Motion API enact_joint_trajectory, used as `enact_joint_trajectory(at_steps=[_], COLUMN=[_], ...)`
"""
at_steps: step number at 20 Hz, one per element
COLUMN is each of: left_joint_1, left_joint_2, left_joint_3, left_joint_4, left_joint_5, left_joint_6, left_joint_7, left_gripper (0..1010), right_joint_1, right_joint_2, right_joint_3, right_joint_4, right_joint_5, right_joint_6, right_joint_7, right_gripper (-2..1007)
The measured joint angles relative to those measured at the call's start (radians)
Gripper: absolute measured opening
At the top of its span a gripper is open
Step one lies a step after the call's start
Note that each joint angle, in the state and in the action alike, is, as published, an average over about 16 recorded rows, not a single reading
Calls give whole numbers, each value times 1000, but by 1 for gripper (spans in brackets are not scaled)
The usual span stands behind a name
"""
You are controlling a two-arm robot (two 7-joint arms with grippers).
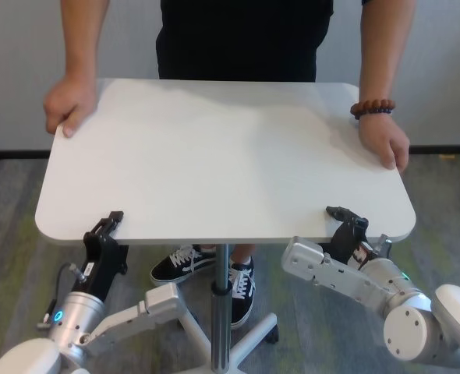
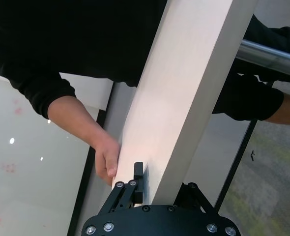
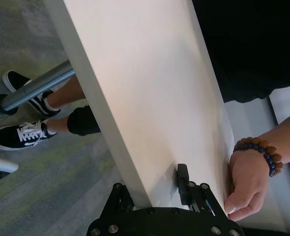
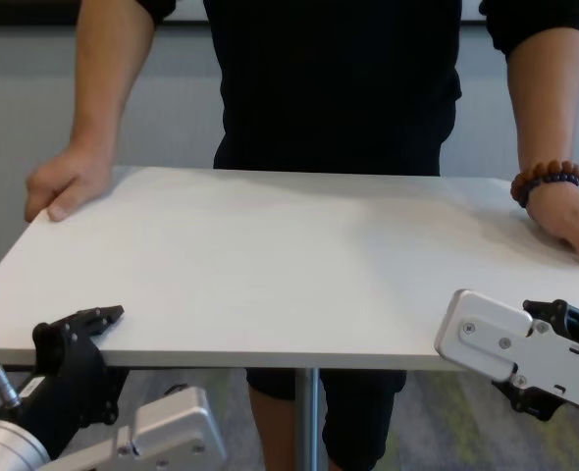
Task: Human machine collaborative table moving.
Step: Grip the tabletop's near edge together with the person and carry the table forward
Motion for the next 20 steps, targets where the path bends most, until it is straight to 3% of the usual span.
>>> enact_joint_trajectory(at_steps=[20], left_joint_1=[-64], left_joint_2=[-20], left_joint_3=[25], left_joint_4=[83], left_joint_5=[15], left_joint_6=[-3], left_joint_7=[40], left_gripper=[275], right_joint_1=[54], right_joint_2=[-2], right_joint_3=[-7], right_joint_4=[70], right_joint_5=[12], right_joint_6=[-23], right_joint_7=[-6], right_gripper=[384])
